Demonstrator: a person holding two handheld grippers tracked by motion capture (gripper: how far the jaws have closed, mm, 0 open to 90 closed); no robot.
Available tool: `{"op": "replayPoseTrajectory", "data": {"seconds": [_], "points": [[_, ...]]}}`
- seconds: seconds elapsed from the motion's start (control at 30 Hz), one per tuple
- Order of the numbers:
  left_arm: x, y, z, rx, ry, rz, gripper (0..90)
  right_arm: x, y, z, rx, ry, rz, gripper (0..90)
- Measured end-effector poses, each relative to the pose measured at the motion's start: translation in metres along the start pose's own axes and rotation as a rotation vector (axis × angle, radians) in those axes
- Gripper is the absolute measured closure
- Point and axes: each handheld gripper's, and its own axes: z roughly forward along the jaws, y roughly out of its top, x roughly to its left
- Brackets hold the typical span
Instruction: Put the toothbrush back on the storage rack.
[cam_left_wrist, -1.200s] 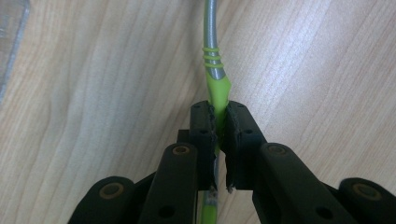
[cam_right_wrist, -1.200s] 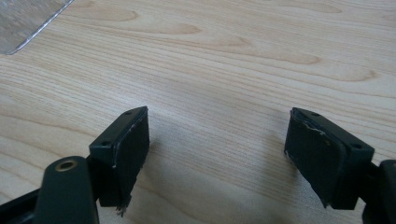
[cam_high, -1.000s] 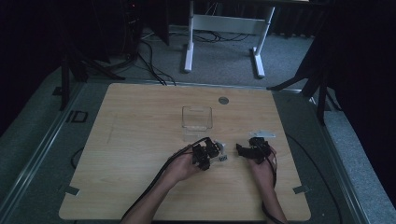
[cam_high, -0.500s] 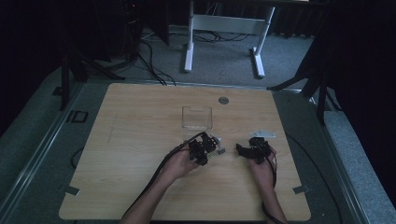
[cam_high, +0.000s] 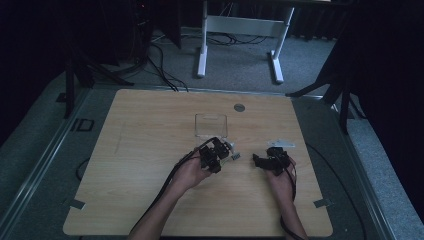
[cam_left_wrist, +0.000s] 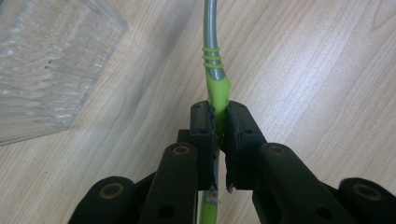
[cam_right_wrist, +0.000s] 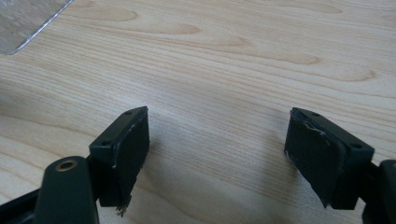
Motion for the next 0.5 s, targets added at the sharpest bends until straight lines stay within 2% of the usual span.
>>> {"op": "replayPoseTrajectory", "data": {"seconds": [0.5], "points": [[0.0039, -0.0015, -0.0090, -0.050, 0.019, -0.031, 82.6, -0.0001, 0.0001, 0.0001, 0.000, 0.001, -0.002, 21.9]]}}
